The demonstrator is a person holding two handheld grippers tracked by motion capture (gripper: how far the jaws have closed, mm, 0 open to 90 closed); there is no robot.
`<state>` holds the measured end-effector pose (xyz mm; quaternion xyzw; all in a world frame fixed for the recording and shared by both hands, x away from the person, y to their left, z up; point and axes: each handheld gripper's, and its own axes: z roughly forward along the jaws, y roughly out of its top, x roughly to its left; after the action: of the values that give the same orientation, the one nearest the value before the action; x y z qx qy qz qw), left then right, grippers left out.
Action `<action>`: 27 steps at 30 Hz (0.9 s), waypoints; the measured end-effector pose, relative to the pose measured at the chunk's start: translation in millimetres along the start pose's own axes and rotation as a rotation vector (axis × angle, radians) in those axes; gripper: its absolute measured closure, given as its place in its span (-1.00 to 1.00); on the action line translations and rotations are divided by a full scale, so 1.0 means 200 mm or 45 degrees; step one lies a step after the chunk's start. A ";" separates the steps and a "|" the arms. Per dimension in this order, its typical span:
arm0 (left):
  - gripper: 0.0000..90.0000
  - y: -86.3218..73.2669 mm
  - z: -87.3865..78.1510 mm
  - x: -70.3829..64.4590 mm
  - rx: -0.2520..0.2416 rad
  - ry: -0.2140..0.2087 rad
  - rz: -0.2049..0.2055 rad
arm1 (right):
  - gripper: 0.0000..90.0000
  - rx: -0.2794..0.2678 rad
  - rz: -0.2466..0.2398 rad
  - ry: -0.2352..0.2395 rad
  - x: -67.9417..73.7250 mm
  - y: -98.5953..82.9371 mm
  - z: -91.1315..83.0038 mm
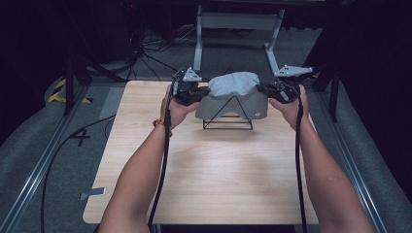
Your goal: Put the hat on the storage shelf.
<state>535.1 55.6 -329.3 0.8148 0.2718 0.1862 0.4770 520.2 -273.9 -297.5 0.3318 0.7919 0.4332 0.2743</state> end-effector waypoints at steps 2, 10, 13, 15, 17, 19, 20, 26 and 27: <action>0.87 -0.03 0.03 0.00 0.001 -0.005 -0.005 | 0.84 0.006 0.020 0.010 0.00 -0.03 0.01; 0.87 -0.13 0.10 -0.01 0.029 -0.023 -0.025 | 0.93 0.055 0.058 0.050 0.01 -0.17 0.10; 0.87 -0.17 0.11 -0.01 0.044 -0.023 -0.038 | 0.88 0.067 0.072 0.055 0.02 -0.20 0.13; 0.87 -0.19 0.12 -0.01 0.049 -0.026 -0.048 | 0.74 0.070 0.085 0.050 0.03 -0.22 0.14; 0.87 -0.20 0.13 -0.01 0.063 -0.020 -0.036 | 0.64 0.061 0.101 0.054 0.03 -0.23 0.14; 0.87 -0.22 0.13 0.00 0.082 -0.013 -0.024 | 0.64 0.064 0.124 0.059 0.02 -0.26 0.15; 0.87 -0.23 0.14 -0.01 0.084 -0.007 -0.032 | 0.64 0.072 0.127 0.056 0.02 -0.27 0.15; 0.87 -0.26 0.14 0.00 0.103 -0.004 -0.033 | 0.56 0.123 0.143 0.087 0.02 -0.34 0.19; 0.87 -0.27 0.15 0.00 0.105 -0.007 -0.037 | 0.56 0.129 0.150 0.090 0.02 -0.35 0.20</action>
<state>537.8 56.3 -390.4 0.8303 0.2898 0.1658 0.4463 525.9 -279.2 -377.8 0.3757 0.8010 0.4195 0.2031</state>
